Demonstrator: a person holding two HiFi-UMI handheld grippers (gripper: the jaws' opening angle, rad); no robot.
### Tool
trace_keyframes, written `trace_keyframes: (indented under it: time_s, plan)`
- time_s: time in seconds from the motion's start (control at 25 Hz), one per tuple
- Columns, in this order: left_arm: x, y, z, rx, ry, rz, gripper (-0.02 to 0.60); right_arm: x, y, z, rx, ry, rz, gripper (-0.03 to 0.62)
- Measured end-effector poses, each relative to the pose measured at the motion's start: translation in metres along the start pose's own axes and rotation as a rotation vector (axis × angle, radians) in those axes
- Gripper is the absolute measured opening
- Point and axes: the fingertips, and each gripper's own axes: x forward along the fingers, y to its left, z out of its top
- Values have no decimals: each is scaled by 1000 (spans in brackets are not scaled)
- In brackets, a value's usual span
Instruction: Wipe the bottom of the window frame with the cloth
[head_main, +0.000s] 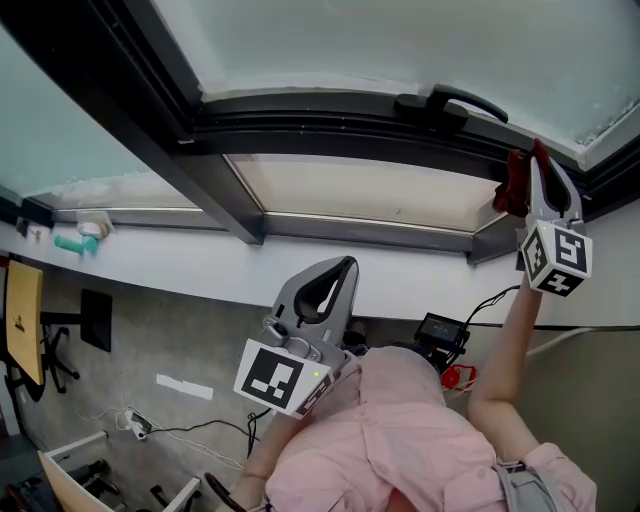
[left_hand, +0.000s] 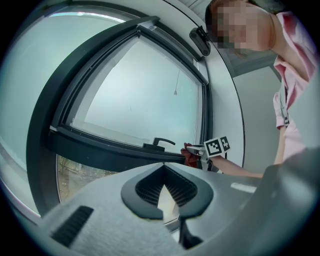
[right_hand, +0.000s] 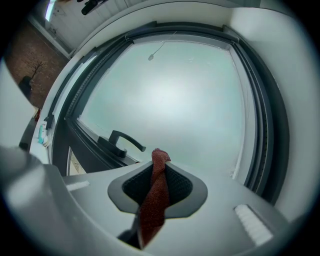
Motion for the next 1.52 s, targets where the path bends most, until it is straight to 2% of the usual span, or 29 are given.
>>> trace_keyframes:
  time_s: [0.16,0.4,0.6,0.76,0.88,1.0,1.52]
  plan:
    - [-4,9,0,-9,2,-16,-6,0,15,4,1,4,1,64]
    - [-4,28,6,-28,17,-53,-6,-5,35,25,16,-53,-54,64]
    - [7,30,7,-39,34,-108,-6,11,76,26,0,-29,7,64]
    - [14,33,8,-44,44,-138,-6,32,114,22,-81,-1,60,64]
    - [18,36,5,-50,56,-158,-6,46,128,15,-148,21,66,64]
    - [23,38,3,-57,66,-174,-6,49,134,13,-227,47,61,61]
    - [35,39,4,-56,65,-206,-6,48,132,9,-242,54,96,63]
